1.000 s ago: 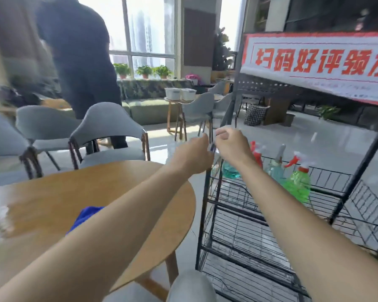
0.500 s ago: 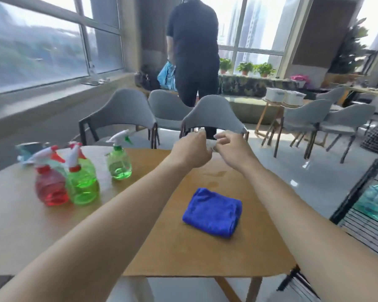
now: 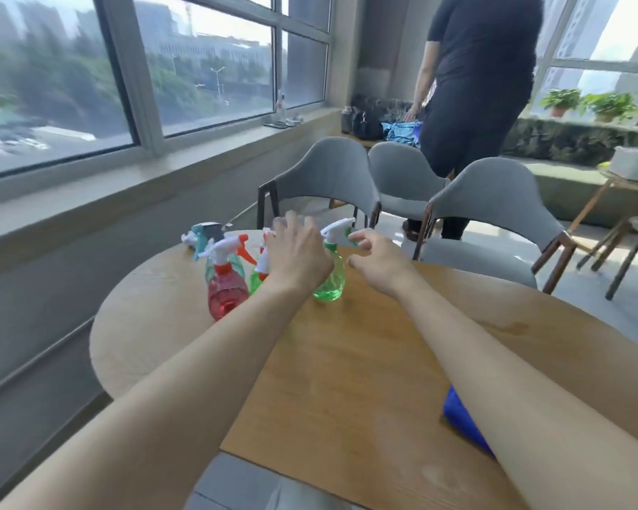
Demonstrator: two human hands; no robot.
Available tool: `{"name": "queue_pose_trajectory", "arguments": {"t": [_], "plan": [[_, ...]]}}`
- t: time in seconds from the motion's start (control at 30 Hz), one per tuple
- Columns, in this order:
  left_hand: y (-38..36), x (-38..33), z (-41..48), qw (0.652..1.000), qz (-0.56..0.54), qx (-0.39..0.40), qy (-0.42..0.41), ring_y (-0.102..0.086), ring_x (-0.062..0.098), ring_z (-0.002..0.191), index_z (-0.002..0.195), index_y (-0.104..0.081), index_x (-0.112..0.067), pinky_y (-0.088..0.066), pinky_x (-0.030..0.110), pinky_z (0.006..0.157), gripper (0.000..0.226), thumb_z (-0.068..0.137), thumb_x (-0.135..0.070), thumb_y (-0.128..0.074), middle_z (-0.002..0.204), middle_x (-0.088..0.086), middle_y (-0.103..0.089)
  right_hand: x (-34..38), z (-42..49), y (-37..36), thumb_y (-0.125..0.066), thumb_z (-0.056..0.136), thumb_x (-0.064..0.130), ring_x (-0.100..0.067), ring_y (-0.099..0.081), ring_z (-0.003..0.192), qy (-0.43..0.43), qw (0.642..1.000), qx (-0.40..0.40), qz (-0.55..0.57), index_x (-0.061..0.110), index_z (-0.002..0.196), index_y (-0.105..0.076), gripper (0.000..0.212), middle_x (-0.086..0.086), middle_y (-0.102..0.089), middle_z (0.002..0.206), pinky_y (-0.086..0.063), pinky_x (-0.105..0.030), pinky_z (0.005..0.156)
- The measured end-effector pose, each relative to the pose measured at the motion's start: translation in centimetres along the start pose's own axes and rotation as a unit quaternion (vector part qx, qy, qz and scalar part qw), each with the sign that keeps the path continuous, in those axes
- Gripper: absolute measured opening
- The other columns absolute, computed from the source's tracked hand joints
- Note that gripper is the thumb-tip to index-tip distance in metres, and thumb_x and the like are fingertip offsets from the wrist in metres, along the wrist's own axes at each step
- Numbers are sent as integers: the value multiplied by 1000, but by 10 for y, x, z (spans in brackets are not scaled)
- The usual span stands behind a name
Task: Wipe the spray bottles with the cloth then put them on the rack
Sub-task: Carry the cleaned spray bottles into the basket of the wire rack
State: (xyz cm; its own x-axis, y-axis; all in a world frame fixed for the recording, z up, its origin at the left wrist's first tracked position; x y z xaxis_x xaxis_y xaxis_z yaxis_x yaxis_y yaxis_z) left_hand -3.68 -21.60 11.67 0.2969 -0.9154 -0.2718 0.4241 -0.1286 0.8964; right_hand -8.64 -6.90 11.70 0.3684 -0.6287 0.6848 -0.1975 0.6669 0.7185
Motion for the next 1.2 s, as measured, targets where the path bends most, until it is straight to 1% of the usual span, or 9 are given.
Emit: {"name": "queue_pose_trajectory", "arguments": {"t": [0.17, 0.37, 0.47, 0.57, 0.67, 0.77, 0.93, 1.03, 1.2], "plan": [[-13, 41, 11, 998, 46, 44, 19, -50, 43, 129, 135, -57, -7, -44, 49, 102, 46, 97, -31, -61, 142, 16, -47, 20, 28, -35, -61, 97, 7, -26, -53, 134, 50, 997, 17, -49, 15, 149, -55, 52, -9, -44, 155, -40, -30, 106], [-25, 51, 20, 997, -40, 63, -23, -61, 42, 116, 130, -56, -4, -47, 45, 81, 37, 99, -23, -61, 142, 16, -44, 15, 61, -50, -63, 95, 5, -25, -33, 153, 67, 996, 14, -65, 15, 161, -37, 71, -9, -30, 167, -30, -32, 117], [-27, 45, 24, 993, -64, 85, -59, -63, 37, 114, 132, -57, -11, -50, 43, 85, 38, 95, -17, -64, 136, 11, -51, 8, 74, -56, -60, 97, 6, -22, -19, 161, 75, 991, 39, -106, 23, 167, -24, 81, -1, -10, 178, -28, -38, 122], [-35, 37, 23, 981, -99, 148, -79, -63, 32, 119, 147, -50, -21, -54, 49, 97, 60, 89, -12, -65, 132, 8, -57, -2, 80, -63, -60, 98, 10, -24, -26, 160, 77, 981, 86, -154, 28, 169, -17, 85, 4, -2, 179, -35, -43, 119], [-43, 33, 22, 974, -109, 183, -79, -63, 34, 118, 156, -40, -28, -55, 45, 93, 76, 88, -12, -67, 128, 9, -58, -9, 81, -64, -62, 98, 12, -32, -45, 147, 101, 976, 51, -185, 24, 165, -29, 76, 0, -21, 171, -44, -46, 110], [-45, 31, 22, 971, -118, 198, -68, -61, 34, 117, 158, -37, -25, -47, 36, 81, 82, 85, -2, -66, 134, 10, -54, -13, 80, -61, -66, 95, 19, -34, -60, 125, 115, 980, -21, -162, 15, 144, -52, 51, -7, -41, 144, -50, -47, 98], [-45, 20, 18, 969, -98, 215, -76, -61, 38, 118, 162, -30, -26, -55, 41, 86, 92, 83, 4, -67, 137, 14, -52, -26, 68, -57, -70, 98, 20, -30, -63, 101, 101, 986, -81, -106, 13, 107, -59, 17, -5, -45, 121, -49, -40, 84], [-44, 14, 16, 969, -85, 218, -84, -62, 40, 116, 161, -29, -28, -57, 47, 93, 92, 83, 4, -66, 137, 14, -52, -32, 59, -54, -59, 89, -10, -32, -61, 105, 111, 984, -93, -104, 16, 103, -54, 30, -4, -43, 119, -44, -38, 77], [-36, -6, 13, 974, -124, 171, -86, -62, 42, 115, 158, -33, -23, -54, 49, 95, 87, 81, 4, -63, 137, 15, -50, -41, 40, -38, -50, 77, -22, -29, -47, 75, 120, 982, -121, -86, 18, 98, -39, 46, -2, -36, 107, -31, -38, 62]]}}
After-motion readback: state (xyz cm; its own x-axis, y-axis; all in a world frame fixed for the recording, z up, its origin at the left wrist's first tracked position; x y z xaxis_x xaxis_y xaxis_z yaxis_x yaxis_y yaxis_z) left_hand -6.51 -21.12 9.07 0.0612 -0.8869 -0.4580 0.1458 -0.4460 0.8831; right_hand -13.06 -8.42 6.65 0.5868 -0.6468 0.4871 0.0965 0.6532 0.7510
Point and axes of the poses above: each hand's wrist, its own z-axis towards the middle knuckle, its own y-axis out of the back of the hand, x = y × z, the point moved 3 cm from there along z, towards the middle knuckle
